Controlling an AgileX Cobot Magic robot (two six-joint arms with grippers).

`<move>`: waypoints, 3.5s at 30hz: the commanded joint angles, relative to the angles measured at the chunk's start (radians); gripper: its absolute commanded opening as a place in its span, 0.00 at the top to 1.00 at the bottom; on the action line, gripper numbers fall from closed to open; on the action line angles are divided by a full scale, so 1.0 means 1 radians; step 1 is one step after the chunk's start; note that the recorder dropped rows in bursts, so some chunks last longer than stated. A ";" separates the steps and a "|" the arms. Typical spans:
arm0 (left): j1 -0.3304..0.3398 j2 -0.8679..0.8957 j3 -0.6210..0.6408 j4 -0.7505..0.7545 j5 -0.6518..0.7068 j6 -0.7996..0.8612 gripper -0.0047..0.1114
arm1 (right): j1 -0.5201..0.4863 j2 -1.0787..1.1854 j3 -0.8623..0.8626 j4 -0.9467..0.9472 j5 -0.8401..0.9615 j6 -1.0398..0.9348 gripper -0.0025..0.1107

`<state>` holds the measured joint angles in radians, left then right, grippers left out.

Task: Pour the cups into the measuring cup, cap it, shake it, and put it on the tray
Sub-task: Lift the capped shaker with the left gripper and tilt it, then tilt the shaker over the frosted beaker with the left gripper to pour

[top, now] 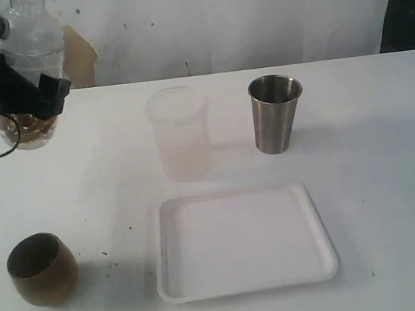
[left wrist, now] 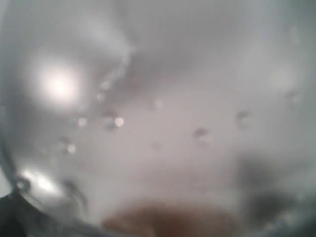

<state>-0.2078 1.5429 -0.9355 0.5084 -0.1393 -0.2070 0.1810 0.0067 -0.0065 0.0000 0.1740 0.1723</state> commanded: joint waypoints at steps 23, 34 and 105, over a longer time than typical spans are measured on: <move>-0.211 0.240 -0.442 0.271 0.598 0.365 0.96 | -0.002 -0.007 0.007 0.000 -0.003 -0.011 0.98; -0.303 0.273 -0.442 0.633 0.671 0.357 0.96 | -0.002 -0.007 0.007 0.000 -0.003 -0.011 0.98; -0.396 0.354 -0.442 1.236 0.867 0.401 0.96 | -0.002 -0.007 0.007 0.000 -0.003 -0.020 0.98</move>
<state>-0.5912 1.9100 -1.3626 1.7070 0.7004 0.1831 0.1810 0.0067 -0.0065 0.0000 0.1740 0.1612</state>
